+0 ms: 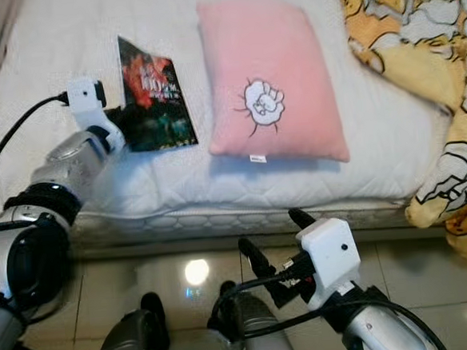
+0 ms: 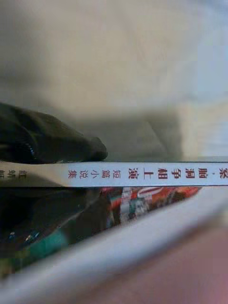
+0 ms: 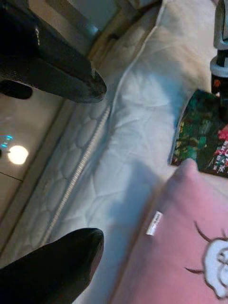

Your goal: Clean up the room

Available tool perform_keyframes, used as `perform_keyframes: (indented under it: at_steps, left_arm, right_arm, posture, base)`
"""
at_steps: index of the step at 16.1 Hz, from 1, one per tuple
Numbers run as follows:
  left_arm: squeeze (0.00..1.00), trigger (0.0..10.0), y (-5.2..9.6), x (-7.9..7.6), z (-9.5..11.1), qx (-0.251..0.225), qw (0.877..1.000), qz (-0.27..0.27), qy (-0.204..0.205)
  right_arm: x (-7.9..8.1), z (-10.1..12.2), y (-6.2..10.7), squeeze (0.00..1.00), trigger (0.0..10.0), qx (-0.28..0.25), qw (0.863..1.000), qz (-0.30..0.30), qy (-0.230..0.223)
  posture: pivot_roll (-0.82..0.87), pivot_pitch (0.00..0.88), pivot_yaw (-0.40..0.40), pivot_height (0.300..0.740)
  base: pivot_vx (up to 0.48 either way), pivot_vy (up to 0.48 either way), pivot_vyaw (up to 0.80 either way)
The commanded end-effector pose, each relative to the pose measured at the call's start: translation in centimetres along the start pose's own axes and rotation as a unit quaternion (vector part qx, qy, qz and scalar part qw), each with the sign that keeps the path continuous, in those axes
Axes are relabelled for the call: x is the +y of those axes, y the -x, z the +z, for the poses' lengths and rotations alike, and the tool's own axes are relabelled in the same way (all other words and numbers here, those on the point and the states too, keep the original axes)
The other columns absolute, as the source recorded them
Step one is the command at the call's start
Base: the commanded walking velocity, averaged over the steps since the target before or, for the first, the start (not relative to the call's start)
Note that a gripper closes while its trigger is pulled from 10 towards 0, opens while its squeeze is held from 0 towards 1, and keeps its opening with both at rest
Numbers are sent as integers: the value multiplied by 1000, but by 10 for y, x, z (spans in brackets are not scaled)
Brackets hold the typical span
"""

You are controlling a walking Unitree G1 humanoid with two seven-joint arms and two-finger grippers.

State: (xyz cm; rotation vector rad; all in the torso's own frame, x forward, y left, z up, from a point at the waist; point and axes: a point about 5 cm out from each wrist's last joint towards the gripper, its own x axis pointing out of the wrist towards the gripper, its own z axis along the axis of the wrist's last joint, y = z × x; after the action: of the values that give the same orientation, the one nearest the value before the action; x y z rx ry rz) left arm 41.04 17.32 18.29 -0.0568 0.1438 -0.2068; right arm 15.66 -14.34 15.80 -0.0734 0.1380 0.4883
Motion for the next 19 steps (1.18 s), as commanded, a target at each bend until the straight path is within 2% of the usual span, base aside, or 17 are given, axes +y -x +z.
perform_keyframes:
  at_steps: [1,2,4,5,7,8,13,18,19]
  left_arm:
    - [0,10000,0,-3,-12,37,996,-2,-83]
    - [0,10000,0,-4,-11,47,988,-2,-150]
    - [0,10000,-1,-2,-3,40,983,5,-179]
    - [0,10000,-1,-1,0,40,977,12,-207]
    - [0,10000,-1,1,1,39,975,24,-217]
    - [1000,10000,0,5,3,35,975,43,-216]
    - [1000,10000,5,22,6,34,975,89,-199]
    - [1000,10000,6,28,21,20,958,91,-269]
    - [1000,10000,6,28,21,22,952,90,-292]
  right_arm:
    - [1,1,5,0,10000,11,1000,-1,-3]
    - [3,1,4,0,10000,14,1000,0,-5]
    - [3,2,2,0,10000,15,1000,0,-8]
    - [4,2,1,0,10000,16,1000,1,-9]
    - [4,1,-1,0,10000,17,1000,2,-11]
    - [4,1,-2,0,10000,19,1000,3,-12]
    - [2,-2,-9,0,10000,23,1000,7,-12]
    - [1,-6,-15,0,10000,23,1000,10,-16]
    - [1,-6,-16,0,10000,22,1000,10,-17]
  posture:
    - [-435,420,-117,740]
    - [-431,422,-115,740]
    - [-425,419,-108,740]
    - [-420,413,-104,740]
    - [-416,408,-102,740]
    - [-409,400,-104,740]
    - [-395,373,-105,740]
    - [-368,345,-96,740]
    - [-364,342,-95,740]
  base:
    - [0,0,0]
    - [0,0,0]
    - [0,0,0]
    - [0,0,0]
    - [0,0,0]
    - [0,0,0]
    - [0,0,0]
    - [0,0,0]
    - [0,0,0]
